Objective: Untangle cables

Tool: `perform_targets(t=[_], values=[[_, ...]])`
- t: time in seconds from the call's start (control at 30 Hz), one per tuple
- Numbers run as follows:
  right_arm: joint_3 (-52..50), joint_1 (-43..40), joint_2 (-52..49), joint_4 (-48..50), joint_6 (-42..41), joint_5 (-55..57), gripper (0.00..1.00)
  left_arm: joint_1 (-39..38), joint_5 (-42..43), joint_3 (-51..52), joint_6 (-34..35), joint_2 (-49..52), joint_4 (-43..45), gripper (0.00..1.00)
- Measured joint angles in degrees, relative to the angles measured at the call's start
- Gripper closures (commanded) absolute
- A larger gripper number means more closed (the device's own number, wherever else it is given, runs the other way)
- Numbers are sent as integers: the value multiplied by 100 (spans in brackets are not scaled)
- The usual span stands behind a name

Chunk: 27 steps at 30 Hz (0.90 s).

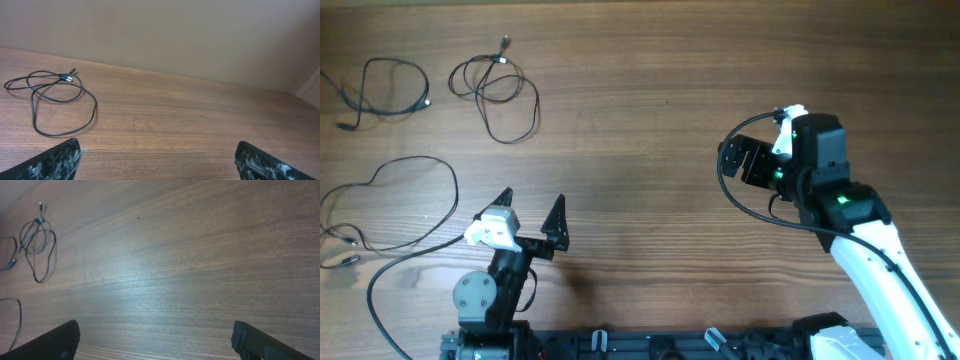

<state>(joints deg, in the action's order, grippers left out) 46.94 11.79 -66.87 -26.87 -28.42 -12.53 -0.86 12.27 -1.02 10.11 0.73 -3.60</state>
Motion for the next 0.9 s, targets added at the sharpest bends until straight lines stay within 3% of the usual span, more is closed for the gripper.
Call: perform_targets(t=[0.13, 0.27, 0.5, 0.67, 0.9], values=[[-9, 0, 389, -59, 0, 345, 0, 0, -2, 0, 0, 0, 0, 0], [-243, 0, 1434, -31, 140, 1078, 0, 0, -2, 0, 0, 2, 2, 0], [-1281, 0, 3578, 212, 1397, 1641, 0, -2, -4, 2, 0, 0, 2, 0], [-2306, -31, 4734, 885, 1777, 1917, 0, -15, -28, 2, 0, 0, 4, 0], [-3080, -804, 5919, 1178, 1976, 1825, 0, -15, -42, 7, 0, 0, 4, 0]])
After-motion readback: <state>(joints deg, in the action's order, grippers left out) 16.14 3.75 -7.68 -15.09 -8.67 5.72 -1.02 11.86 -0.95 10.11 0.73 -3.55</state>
